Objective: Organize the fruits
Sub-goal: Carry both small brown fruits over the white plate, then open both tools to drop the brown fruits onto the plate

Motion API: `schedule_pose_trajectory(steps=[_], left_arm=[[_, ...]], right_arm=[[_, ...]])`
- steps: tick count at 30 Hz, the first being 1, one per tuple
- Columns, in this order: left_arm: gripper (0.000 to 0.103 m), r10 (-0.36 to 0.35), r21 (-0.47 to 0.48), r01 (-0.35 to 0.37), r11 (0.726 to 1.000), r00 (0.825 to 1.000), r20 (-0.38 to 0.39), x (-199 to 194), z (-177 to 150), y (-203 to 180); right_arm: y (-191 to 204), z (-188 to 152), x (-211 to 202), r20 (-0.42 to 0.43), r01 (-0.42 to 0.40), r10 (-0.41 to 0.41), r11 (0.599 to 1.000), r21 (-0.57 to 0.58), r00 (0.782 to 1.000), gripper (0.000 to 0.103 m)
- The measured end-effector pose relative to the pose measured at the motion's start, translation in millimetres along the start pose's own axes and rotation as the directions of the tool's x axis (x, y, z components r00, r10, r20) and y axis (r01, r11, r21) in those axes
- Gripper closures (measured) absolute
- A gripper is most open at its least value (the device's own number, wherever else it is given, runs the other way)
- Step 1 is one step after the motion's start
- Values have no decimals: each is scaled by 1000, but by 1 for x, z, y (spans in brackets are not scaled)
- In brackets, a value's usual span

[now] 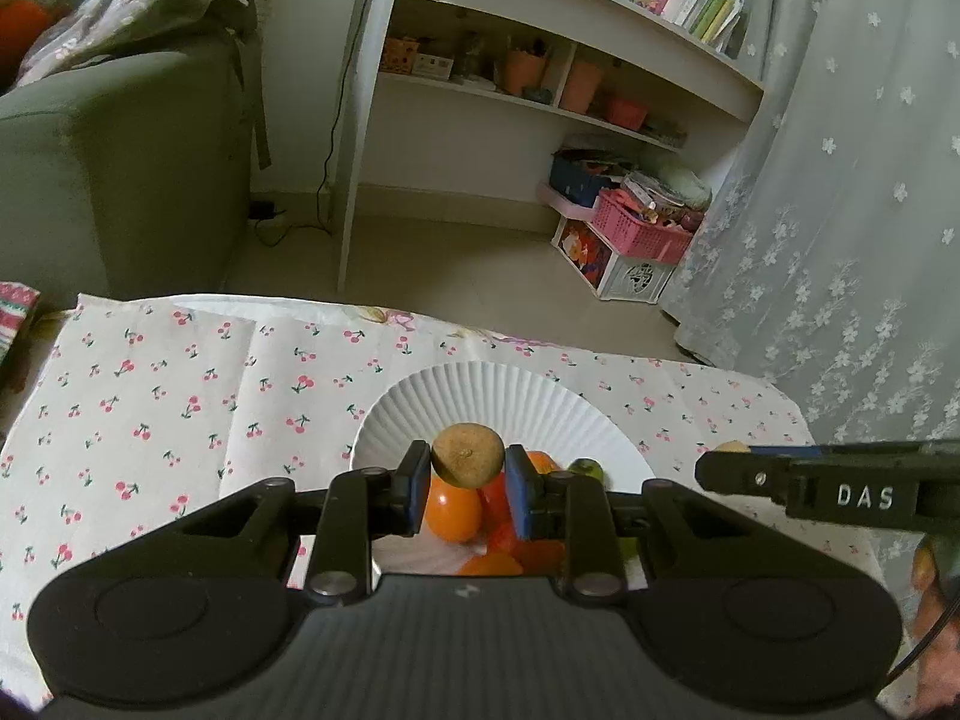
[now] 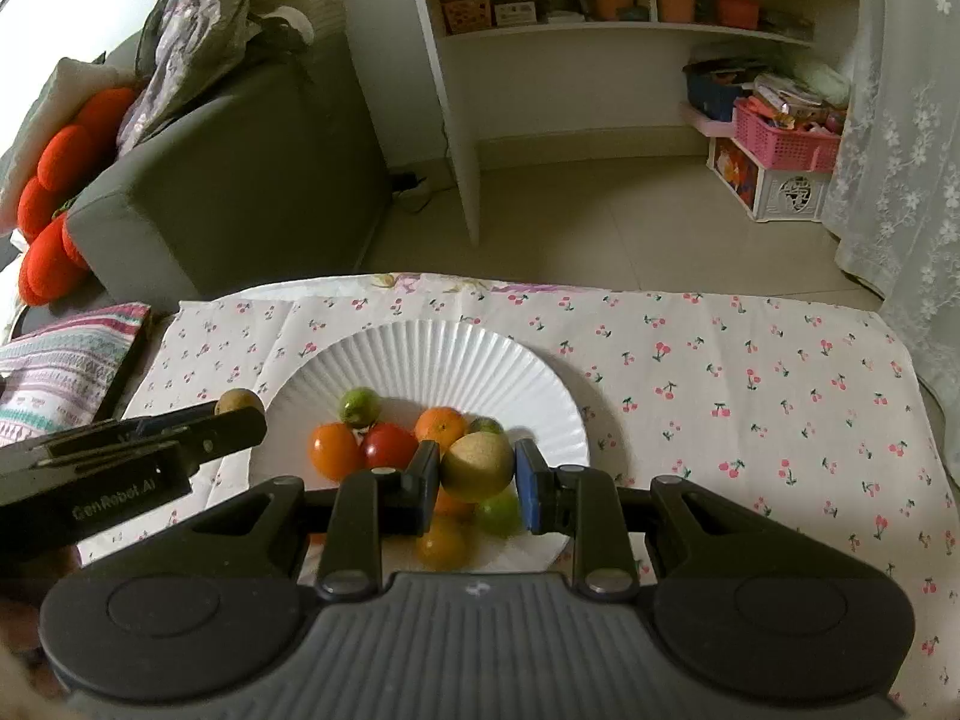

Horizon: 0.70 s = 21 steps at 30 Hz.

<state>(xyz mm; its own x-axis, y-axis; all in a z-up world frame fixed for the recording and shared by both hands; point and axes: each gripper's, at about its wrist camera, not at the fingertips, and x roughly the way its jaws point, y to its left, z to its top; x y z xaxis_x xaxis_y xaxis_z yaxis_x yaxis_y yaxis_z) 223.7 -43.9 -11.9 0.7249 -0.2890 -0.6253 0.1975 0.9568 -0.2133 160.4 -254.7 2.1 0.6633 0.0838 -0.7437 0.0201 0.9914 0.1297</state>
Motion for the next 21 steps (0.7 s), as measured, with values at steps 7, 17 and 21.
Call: schedule_pose_trajectory(steps=[7,17,21], left_arm=[[92,-9,-14,9,1000,1000,14,8,10,14],[92,-13,27,13,1000,1000,-6,31,11,12],[92,24,32,-22,999,999,-47,42,6,13]], right_arm=[[-4,11,11,-2,-4,4,1000,16,1000,79],[-14,16,35,-29,-10,12,998,67,1000,79],[-8,13,50,-52,11,-8,999,53,999,79]])
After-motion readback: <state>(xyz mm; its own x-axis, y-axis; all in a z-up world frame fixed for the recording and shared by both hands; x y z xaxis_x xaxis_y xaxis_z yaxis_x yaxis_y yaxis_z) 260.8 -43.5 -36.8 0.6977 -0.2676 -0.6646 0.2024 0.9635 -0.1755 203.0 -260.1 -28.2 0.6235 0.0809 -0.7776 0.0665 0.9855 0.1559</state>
